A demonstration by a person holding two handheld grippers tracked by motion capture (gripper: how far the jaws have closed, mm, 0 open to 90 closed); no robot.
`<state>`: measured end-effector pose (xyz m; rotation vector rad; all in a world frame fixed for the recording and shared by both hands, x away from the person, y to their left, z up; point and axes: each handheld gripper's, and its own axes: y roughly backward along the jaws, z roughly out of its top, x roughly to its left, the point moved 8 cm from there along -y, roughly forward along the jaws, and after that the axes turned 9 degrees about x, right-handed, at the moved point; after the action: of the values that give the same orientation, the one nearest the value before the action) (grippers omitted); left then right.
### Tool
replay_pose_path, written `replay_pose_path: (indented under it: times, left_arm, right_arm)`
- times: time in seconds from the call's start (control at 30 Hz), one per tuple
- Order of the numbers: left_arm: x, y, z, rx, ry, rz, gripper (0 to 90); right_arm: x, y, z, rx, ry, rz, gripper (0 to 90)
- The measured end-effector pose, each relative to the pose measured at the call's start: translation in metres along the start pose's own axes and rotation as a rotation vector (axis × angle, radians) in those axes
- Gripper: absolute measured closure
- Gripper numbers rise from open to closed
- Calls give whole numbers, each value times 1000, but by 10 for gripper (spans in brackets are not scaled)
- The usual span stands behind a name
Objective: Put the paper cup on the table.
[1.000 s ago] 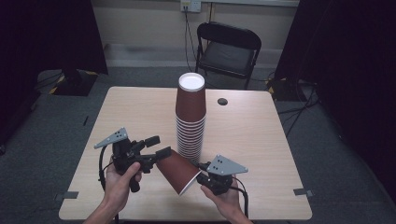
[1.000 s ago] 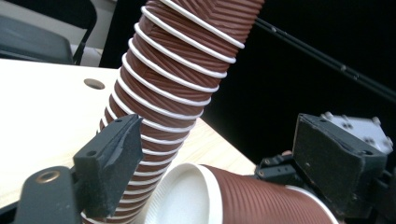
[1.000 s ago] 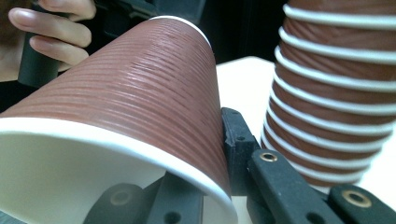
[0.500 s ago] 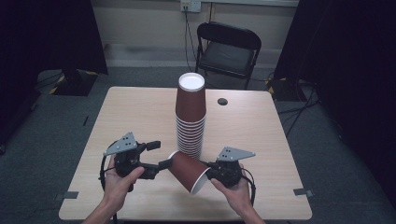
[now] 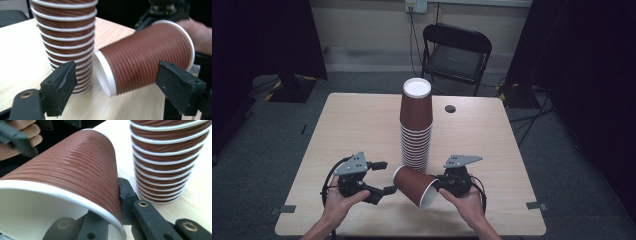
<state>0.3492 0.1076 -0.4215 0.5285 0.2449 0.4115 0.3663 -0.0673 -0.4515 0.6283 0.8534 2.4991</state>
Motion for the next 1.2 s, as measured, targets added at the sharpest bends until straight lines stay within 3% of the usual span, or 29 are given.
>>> replay_pose_path:
  times: [0.07, 0.23, 0.4, 0.73, 1.0, 1.1, 1.2]
  left_arm:
    - [-3, -2, -3, 13, -25, -11, 156]
    - [-10, -9, -7, 48, -75, -21, 161]
    - [-19, -15, -9, 74, -132, -61, 161]
    - [-33, -28, -18, 146, -270, -76, 163]
    - [-42, -40, -26, 224, -384, -78, 102]
    - [-45, -45, -28, 244, -413, -73, 70]
    - [-48, -50, -29, 254, -412, -72, 50]
  right_arm:
    - [0, 0, 0, 10, 3, -1, 860]
    - [4, -4, -6, 103, 11, 27, 862]
    - [4, -8, -8, 161, 1, 61, 862]
    - [9, -19, -8, 276, 2, 111, 863]
    - [17, -29, -7, 387, 10, 129, 864]
    - [19, -32, -6, 412, 5, 147, 864]
    - [22, -34, -3, 432, 3, 152, 863]
